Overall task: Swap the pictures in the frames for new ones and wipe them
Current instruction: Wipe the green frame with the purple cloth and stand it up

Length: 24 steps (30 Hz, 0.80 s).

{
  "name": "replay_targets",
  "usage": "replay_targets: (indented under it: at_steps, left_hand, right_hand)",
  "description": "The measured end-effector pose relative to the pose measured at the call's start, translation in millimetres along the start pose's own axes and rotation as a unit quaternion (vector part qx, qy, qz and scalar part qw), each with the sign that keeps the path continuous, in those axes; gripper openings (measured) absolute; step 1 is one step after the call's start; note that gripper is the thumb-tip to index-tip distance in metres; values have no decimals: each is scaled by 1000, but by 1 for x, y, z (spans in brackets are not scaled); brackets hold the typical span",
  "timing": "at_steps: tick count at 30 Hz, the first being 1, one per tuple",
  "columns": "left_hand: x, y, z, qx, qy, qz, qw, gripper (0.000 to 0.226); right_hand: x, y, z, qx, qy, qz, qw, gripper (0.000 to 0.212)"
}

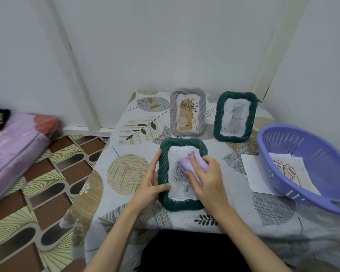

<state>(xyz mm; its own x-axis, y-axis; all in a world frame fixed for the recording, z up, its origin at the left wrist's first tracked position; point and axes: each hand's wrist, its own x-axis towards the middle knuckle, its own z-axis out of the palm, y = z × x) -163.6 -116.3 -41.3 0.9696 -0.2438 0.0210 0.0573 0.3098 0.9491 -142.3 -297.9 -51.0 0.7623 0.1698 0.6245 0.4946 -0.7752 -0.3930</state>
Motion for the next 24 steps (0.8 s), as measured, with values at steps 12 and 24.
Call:
replay_targets:
  at_steps: [12, 24]
  left_hand:
    - [-1, -5, 2, -39, 26, -2, 999, 99]
    - [0, -7, 1, -42, 14, 5, 999, 99]
  right_hand:
    - [-1, 5, -1, -49, -3, -73, 996, 47]
    - [4, 8, -3, -58, -24, -130, 989, 40]
